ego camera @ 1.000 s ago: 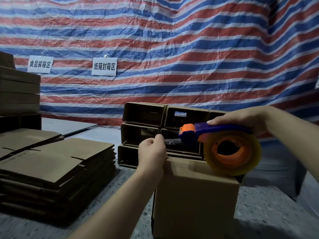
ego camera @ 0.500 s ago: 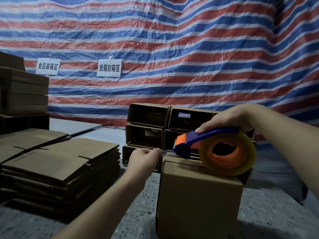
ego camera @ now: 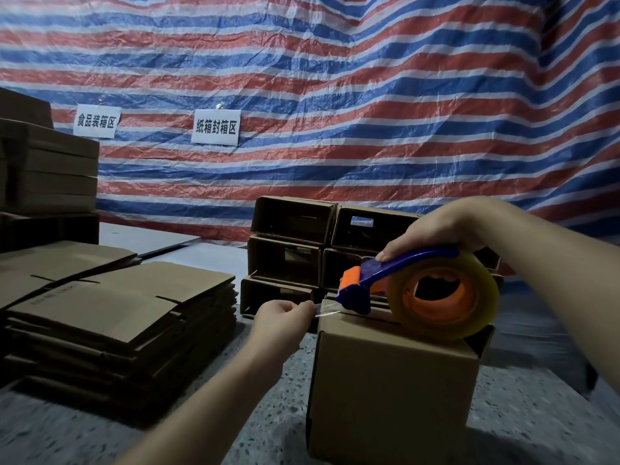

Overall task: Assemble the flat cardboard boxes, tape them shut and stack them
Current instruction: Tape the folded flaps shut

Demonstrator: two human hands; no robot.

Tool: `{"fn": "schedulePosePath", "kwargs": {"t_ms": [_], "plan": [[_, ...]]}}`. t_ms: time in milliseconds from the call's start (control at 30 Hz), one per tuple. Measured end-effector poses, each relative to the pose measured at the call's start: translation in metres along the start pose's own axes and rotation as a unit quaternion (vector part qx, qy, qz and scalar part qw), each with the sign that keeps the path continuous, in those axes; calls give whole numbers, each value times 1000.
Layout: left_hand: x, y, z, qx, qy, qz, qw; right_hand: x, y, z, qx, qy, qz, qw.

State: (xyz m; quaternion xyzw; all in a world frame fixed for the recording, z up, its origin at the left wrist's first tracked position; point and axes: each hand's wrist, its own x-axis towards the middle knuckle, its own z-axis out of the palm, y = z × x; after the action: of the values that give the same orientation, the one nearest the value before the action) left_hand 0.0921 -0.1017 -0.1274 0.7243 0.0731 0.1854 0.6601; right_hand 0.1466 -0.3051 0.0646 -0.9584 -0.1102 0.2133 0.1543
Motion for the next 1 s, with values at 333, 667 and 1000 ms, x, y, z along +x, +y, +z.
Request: {"fn": "schedulePosePath", "kwargs": {"t_ms": [333, 667, 1000], "plan": [[-3, -12, 7, -26, -53, -50, 997, -1, -3, 2, -5, 10, -2, 1000], [-6, -19, 16, -88, -63, -96, 989, -3, -3, 5, -1, 21, 4, 1000], [-9, -34, 16, -122, -103, -139, 977, 0, -1, 5, 9, 10, -5, 1000]]}}
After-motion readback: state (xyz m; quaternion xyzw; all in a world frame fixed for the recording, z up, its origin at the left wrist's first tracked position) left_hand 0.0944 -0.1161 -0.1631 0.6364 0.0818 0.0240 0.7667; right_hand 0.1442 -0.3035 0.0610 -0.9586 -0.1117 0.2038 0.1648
